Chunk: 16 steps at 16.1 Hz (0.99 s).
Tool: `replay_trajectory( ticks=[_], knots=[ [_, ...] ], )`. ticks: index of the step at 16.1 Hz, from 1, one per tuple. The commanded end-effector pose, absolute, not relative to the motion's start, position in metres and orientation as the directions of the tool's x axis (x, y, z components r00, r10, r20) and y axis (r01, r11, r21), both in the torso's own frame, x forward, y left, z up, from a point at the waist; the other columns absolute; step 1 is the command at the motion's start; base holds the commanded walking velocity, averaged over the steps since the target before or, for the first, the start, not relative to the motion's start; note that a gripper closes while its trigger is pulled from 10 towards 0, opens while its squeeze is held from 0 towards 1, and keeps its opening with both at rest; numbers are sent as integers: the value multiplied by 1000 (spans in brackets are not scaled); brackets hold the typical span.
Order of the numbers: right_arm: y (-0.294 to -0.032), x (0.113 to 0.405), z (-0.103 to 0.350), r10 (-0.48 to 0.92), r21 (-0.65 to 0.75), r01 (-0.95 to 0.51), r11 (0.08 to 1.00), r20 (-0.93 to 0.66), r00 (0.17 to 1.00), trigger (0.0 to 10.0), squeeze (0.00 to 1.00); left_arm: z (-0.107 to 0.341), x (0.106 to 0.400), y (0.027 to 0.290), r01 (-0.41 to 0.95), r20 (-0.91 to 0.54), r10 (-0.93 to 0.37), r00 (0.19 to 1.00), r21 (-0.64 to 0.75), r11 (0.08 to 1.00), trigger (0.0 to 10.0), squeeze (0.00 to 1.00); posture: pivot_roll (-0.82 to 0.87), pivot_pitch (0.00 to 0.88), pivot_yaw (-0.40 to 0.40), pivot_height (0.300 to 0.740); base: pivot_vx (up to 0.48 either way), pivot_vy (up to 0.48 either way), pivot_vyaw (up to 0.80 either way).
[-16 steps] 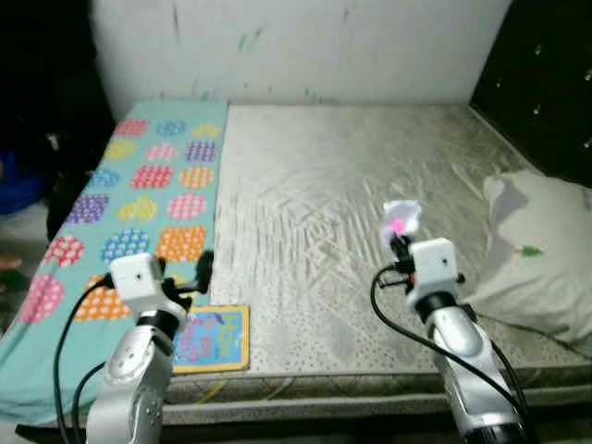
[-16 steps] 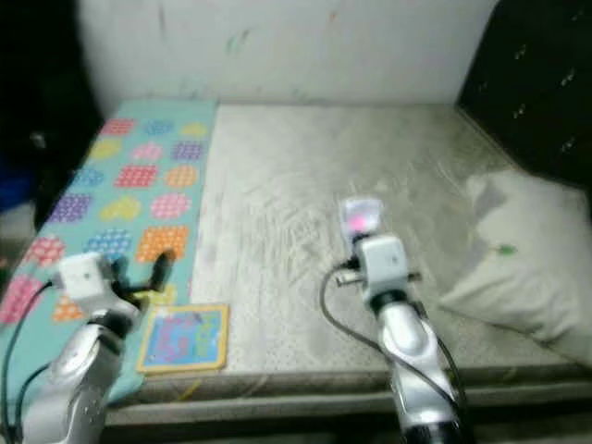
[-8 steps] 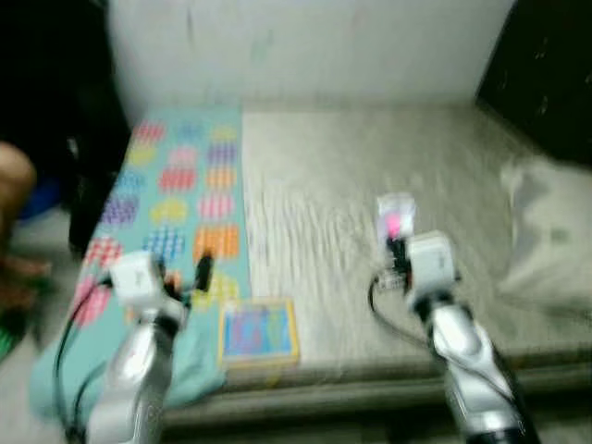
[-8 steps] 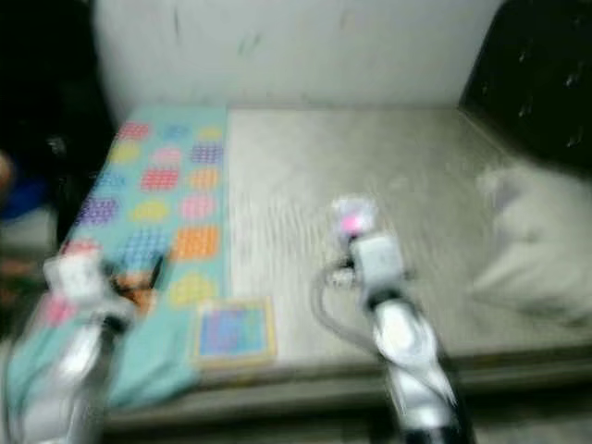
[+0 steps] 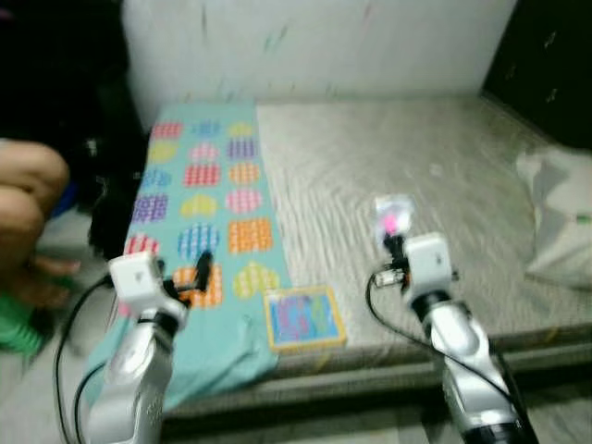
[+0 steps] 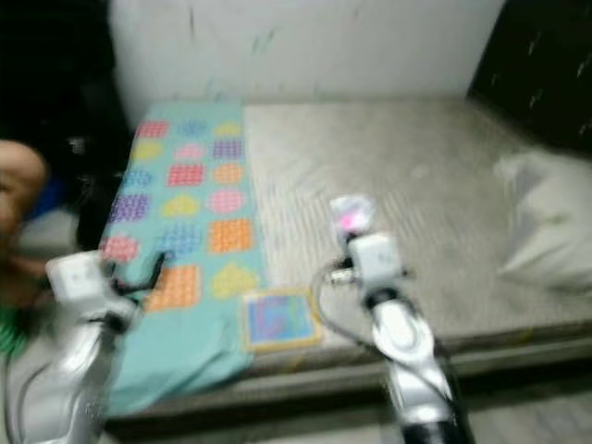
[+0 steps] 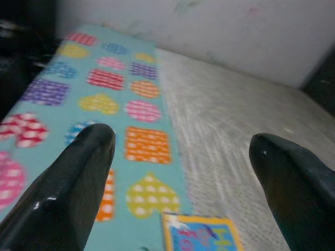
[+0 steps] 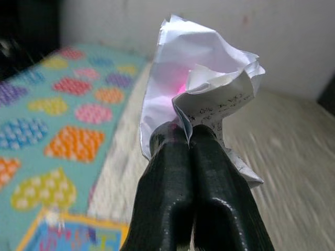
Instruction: Clean up the room
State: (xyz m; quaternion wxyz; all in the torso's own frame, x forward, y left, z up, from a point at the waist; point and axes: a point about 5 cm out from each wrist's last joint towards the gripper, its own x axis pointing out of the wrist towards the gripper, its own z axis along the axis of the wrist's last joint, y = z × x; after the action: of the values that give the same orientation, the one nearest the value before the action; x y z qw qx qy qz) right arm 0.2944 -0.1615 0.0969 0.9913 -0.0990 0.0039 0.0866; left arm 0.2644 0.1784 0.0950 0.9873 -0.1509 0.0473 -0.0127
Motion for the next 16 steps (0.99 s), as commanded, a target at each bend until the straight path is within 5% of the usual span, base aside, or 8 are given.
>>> replay_trajectory(
  ticks=[1,4,8,16],
  knots=[
    [-157,297,105,185,-190,-180,965,8,983,10000,0,97,265,186,-9,-90,-17,996,-273,962,10000,0,-127,0,-24,740,0,480,0],
    [-157,298,105,184,-192,-178,965,9,983,10000,0,98,266,186,-10,-87,-14,996,-272,962,10000,0,-126,0,-26,740,0,480,0],
    [-156,299,106,190,-210,-183,960,16,982,10000,0,99,267,186,-10,-74,-11,997,-268,963,10000,0,-128,0,-25,740,0,0,0],
    [-153,298,108,206,-256,-191,948,34,978,10000,0,100,268,186,-6,-73,-13,997,-258,966,10000,0,-133,0,-24,740,0,0,762]
  ],
)
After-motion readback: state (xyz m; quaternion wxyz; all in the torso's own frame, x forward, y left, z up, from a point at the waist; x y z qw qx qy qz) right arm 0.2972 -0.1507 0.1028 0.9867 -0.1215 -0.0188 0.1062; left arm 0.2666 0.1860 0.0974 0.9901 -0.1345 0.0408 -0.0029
